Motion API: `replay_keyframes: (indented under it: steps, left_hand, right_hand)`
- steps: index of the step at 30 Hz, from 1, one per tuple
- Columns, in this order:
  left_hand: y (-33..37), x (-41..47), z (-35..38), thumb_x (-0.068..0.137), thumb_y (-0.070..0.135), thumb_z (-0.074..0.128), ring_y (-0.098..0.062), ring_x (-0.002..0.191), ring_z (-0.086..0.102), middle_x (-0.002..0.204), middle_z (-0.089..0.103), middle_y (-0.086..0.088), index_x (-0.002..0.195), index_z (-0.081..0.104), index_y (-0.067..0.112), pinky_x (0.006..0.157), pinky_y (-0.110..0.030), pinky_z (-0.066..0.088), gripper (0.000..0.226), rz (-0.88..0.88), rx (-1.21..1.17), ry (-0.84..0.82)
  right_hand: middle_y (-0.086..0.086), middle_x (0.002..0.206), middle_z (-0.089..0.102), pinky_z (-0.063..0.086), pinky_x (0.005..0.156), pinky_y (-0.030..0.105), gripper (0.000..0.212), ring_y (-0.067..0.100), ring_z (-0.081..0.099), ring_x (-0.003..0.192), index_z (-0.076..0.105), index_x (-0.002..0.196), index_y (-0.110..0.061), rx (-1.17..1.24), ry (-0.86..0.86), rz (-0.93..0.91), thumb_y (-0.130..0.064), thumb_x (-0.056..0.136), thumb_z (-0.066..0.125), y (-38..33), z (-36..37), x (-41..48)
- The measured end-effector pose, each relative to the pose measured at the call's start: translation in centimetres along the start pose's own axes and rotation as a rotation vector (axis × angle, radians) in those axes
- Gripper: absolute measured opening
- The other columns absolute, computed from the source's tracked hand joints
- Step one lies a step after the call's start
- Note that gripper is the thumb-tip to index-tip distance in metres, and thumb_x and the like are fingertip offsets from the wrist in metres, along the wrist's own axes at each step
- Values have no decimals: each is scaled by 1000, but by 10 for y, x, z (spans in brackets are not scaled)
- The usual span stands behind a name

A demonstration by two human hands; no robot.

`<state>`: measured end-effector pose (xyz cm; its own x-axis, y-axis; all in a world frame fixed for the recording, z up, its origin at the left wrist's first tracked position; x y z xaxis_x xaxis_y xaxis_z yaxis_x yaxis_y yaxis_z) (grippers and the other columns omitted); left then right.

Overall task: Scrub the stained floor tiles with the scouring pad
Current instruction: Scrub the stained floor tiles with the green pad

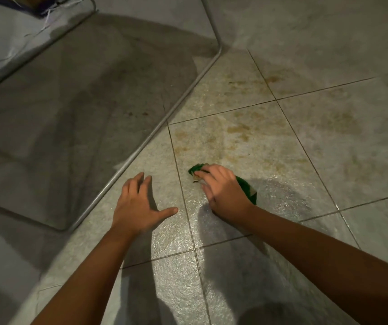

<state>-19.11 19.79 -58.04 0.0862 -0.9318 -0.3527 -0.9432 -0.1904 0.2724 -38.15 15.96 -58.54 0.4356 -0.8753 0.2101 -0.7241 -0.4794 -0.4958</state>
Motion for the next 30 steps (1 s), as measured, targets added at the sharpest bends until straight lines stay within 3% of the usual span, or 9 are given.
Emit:
replay_keyframes:
  steps: [3, 10, 13, 16, 18, 20, 23, 27, 30]
  left_hand:
    - [-1, 1, 2, 58, 80, 51, -24, 143, 6, 156, 9, -1, 149, 15, 20, 116, -43, 18, 115, -3, 16, 5]
    - [-5, 0, 4, 48, 91, 37, -22, 143, 6, 156, 9, 2, 150, 15, 22, 115, -41, 19, 125, 4, 43, 46]
    - [-6, 0, 5, 48, 92, 46, -21, 143, 5, 156, 10, 4, 149, 16, 23, 113, -43, 23, 126, -8, 0, 50]
    - [-7, 0, 6, 45, 97, 40, -20, 143, 5, 156, 10, 5, 149, 15, 24, 112, -42, 25, 129, -16, 23, 48]
    - [-8, 1, 6, 42, 98, 32, -19, 142, 6, 155, 10, 6, 149, 15, 25, 111, -42, 28, 131, -21, 28, 59]
    - [-9, 0, 6, 40, 97, 30, -19, 142, 7, 155, 11, 7, 149, 16, 25, 110, -42, 30, 131, -26, 19, 61]
    - [-8, 0, 4, 42, 97, 36, -18, 142, 6, 155, 10, 8, 149, 15, 26, 108, -43, 32, 130, -20, 10, 50]
    - [-6, -1, 4, 57, 83, 49, -17, 143, 3, 155, 7, 9, 149, 13, 26, 109, -41, 31, 114, -10, 11, 47]
    - [-6, 0, 4, 57, 85, 45, -17, 143, 2, 156, 6, 9, 149, 11, 26, 110, -41, 31, 115, -12, 28, 36]
  right_hand:
    - [11, 109, 61, 31, 94, 31, 36, 24, 50, 105, 61, 113, -3, -7, 30, 33, -19, 87, 41, 10, -1, 12]
    - [13, 117, 57, 36, 94, 42, 35, 29, 49, 110, 58, 119, -4, -60, 94, 227, -15, 88, 44, 28, -11, 3]
    - [11, 117, 57, 32, 98, 39, 35, 26, 47, 112, 56, 121, -7, -64, 26, 128, -17, 90, 42, 9, 4, 1]
    - [12, 111, 60, 37, 94, 40, 38, 28, 52, 106, 60, 116, -5, -31, -33, -43, -6, 78, 62, -18, 22, 14]
    - [12, 108, 61, 39, 90, 40, 32, 27, 52, 102, 62, 112, -3, -4, -26, -82, -10, 82, 53, -27, 27, 31]
    - [12, 108, 60, 40, 90, 41, 39, 28, 53, 102, 61, 113, -3, -5, -49, -68, -20, 86, 38, -25, 25, 47]
    - [14, 108, 59, 40, 90, 44, 45, 29, 52, 103, 59, 115, -1, 2, -50, 8, -24, 87, 32, -8, 19, 58]
    - [15, 109, 60, 40, 89, 43, 38, 24, 44, 104, 60, 113, -1, -6, 81, 106, -19, 87, 38, 9, 7, 46]
    - [14, 113, 58, 38, 92, 47, 34, 30, 49, 107, 59, 117, -4, -4, 9, 42, -7, 84, 53, -1, 9, 33]
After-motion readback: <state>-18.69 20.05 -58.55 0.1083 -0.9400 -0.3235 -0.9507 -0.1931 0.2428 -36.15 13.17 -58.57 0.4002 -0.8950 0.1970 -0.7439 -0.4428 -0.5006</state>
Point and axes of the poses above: each hand's wrist, its own x-axis towards the middle knuckle, its own z-axis out of the palm, y = z × x, the point moved 6 cm from there along x, towards the middle knuckle
